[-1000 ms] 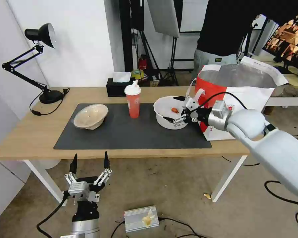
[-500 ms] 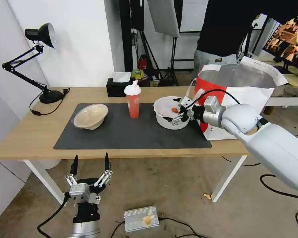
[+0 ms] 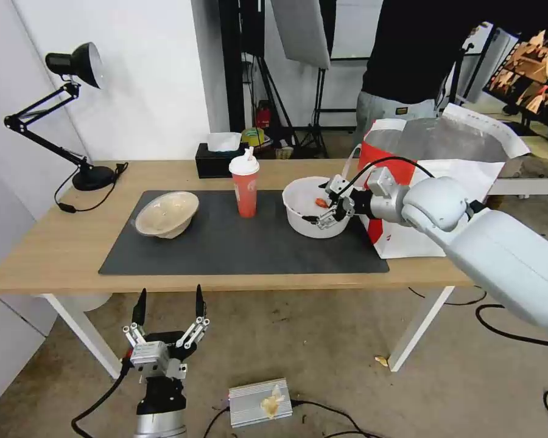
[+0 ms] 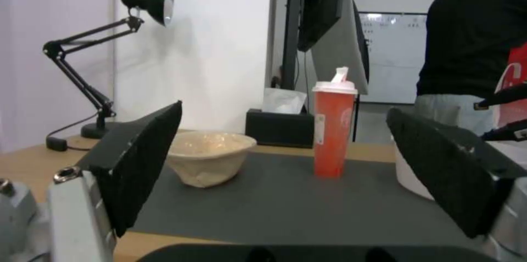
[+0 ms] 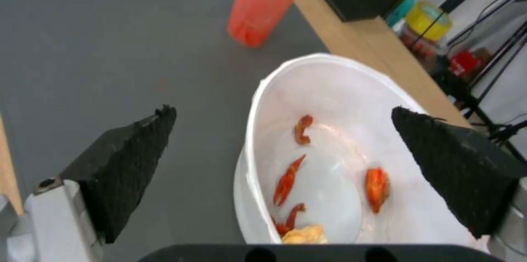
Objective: Pick up the trash from the table and place it into the takeout bag.
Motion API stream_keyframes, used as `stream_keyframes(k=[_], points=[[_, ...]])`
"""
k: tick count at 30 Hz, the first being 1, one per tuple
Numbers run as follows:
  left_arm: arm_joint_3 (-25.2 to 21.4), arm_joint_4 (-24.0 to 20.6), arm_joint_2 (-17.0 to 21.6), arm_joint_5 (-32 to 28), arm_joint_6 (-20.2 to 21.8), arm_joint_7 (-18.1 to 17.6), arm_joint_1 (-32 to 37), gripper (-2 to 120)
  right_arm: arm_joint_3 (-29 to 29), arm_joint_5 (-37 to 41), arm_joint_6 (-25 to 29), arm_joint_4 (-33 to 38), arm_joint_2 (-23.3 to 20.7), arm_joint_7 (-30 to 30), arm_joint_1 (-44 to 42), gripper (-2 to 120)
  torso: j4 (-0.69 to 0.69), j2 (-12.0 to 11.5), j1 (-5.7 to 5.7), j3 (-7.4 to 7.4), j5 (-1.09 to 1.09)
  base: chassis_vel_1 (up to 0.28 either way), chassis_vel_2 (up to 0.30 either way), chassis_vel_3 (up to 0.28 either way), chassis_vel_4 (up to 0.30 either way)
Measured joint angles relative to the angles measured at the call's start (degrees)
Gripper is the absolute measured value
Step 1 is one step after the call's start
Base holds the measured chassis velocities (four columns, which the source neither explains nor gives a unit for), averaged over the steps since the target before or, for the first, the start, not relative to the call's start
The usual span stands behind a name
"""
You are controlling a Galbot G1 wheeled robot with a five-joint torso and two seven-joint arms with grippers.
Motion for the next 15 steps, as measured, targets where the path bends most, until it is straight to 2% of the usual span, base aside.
stream_keyframes(k=[15], points=[[0.4,1.6,0.0,0.3,-0.2,-0.1,-0.7,100,-7.0,-2.3,0.7,-3.6,0.0,-4.2,5.5,100,0.00,0.0,0.00,0.00,0.00,0.000,0.000,0.000,0.000]])
